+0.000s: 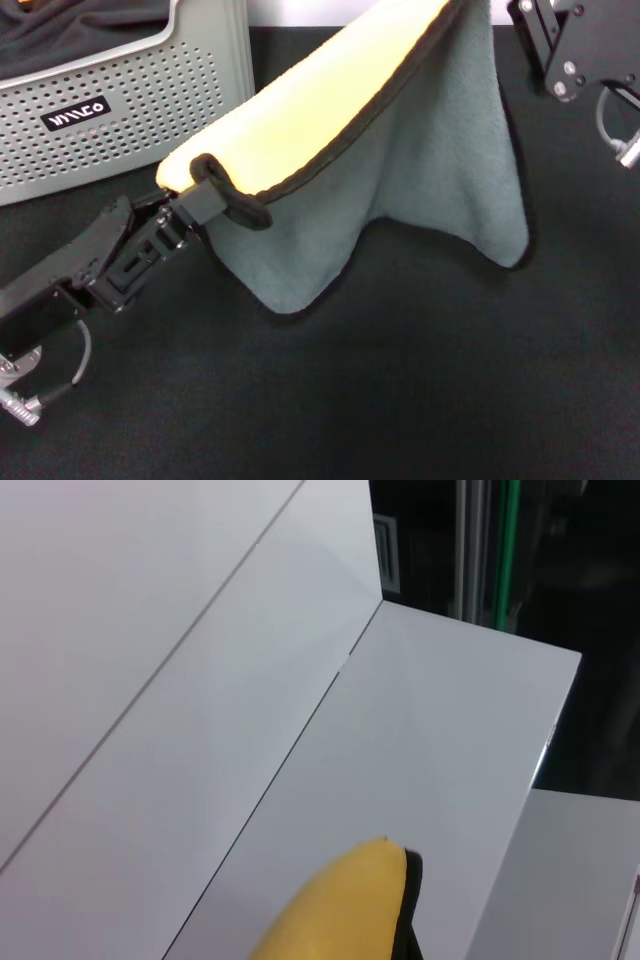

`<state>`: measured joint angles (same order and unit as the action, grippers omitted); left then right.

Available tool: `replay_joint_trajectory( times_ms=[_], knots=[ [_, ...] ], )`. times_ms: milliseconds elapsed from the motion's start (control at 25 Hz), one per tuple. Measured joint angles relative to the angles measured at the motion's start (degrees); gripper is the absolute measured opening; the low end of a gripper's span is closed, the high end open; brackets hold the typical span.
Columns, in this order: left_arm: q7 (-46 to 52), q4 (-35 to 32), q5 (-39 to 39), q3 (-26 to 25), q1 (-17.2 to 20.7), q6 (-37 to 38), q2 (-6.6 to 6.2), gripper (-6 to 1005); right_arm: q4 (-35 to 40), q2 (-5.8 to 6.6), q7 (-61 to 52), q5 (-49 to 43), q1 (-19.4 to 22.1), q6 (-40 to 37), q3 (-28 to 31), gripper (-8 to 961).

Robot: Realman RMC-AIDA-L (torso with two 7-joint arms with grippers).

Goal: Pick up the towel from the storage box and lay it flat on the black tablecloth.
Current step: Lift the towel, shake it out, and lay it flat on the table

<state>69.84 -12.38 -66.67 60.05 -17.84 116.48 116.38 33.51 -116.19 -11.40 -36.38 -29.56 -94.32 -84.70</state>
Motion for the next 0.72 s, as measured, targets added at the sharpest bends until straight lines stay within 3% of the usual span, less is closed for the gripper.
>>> replay_joint_trajectory(
  times_ms=[400,720],
  knots=[
    [1.54,-2.79,1.35,0.09,0.22,-0.01,0.17,35,-0.56,0.00,-2.71,-0.42,4.20,0.21,-0.41,7],
    [1.09,-4.02,1.30,0.07,-0.29,-0.10,-0.19,35,-0.48,0.08,-5.56,-0.54,6.97,1.96,-4.76,7]
  ],
)
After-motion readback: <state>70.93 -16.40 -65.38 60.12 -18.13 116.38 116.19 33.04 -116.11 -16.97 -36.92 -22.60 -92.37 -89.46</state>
